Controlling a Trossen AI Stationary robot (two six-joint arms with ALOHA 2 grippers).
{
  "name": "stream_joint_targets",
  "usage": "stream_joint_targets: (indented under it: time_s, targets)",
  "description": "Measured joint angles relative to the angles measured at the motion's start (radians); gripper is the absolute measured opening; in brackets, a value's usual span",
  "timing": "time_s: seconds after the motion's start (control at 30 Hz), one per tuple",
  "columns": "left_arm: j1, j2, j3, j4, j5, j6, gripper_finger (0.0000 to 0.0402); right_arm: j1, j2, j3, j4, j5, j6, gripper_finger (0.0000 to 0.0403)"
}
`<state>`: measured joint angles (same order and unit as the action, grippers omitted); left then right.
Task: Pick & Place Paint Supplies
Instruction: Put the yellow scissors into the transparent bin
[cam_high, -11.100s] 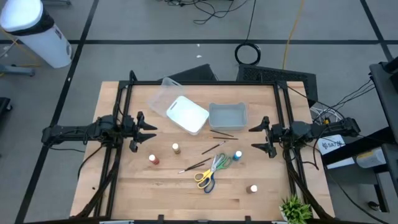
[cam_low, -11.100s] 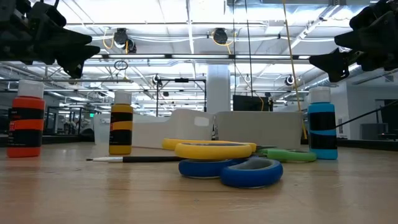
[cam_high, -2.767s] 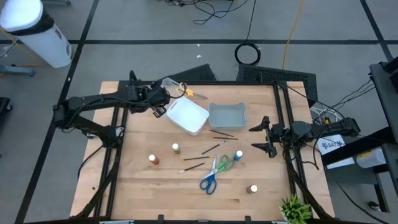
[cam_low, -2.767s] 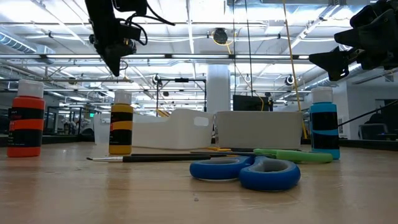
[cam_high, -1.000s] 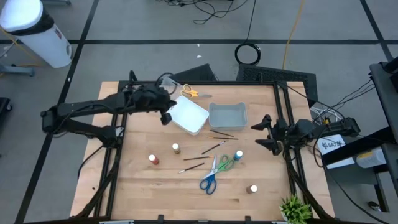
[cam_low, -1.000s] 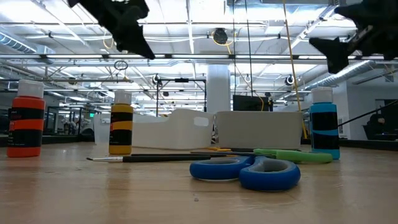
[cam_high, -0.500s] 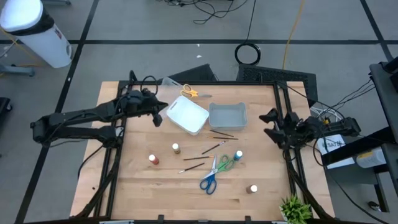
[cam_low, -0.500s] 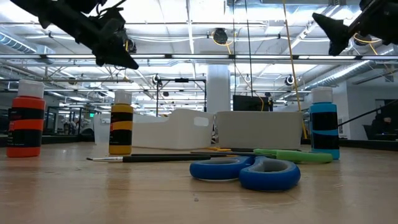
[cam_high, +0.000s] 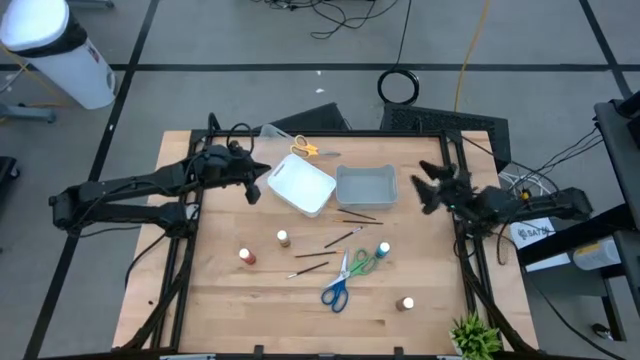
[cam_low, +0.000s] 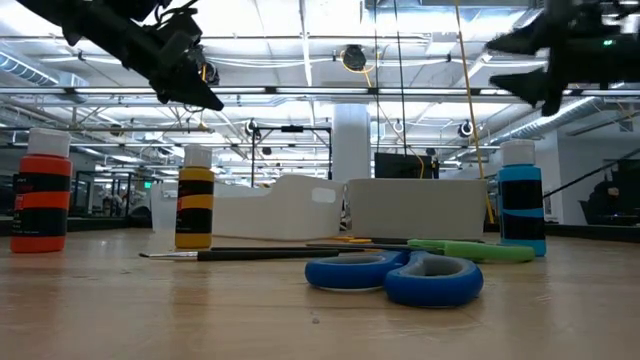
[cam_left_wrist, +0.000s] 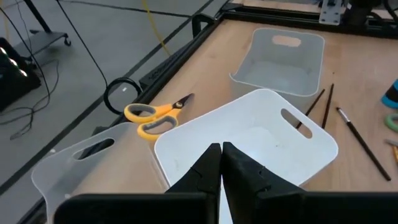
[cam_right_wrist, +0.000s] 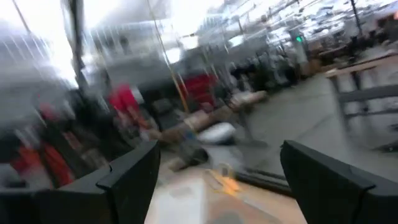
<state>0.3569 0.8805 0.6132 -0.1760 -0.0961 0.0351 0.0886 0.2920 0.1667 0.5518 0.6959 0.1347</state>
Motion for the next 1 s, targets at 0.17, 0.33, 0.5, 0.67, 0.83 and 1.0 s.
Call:
stream_joint_targets:
  time_s: [0.17, 0.33, 0.5, 0.67, 0.83, 1.0]
  targets:
    - [0.0, 0.0, 0.0, -0.002, 0.0, 0.013, 0.0026, -0.145, 0.344, 0.395, -0.316, -0.108, -0.049, 0.0313]
    - [-0.002, 0.001, 0.001, -0.014, 0.0, 0.01, 0.0026, -0.357, 0.768, 0.823, -0.595, -0.439, -0.125, 0.0313]
    - [-0.011, 0.002, 0.001, -0.039, -0.001, 0.007, 0.0026, -0.494, 1.149, 1.161, -0.651, -0.661, -0.259, 0.0313]
    - [-0.016, 0.002, 0.001, -0.041, 0.0, -0.015, 0.0026, -0.559, 1.408, 1.359, -0.646, -0.672, -0.345, 0.0313]
    - [-0.02, 0.002, 0.001, -0.047, -0.001, -0.018, 0.0026, -0.601, 1.576, 1.402, -0.648, -0.699, -0.328, 0.0313]
    - [-0.02, 0.002, 0.001, -0.047, -0.002, -0.018, 0.0026, -0.612, 1.679, 1.406, -0.629, -0.753, -0.279, 0.0313]
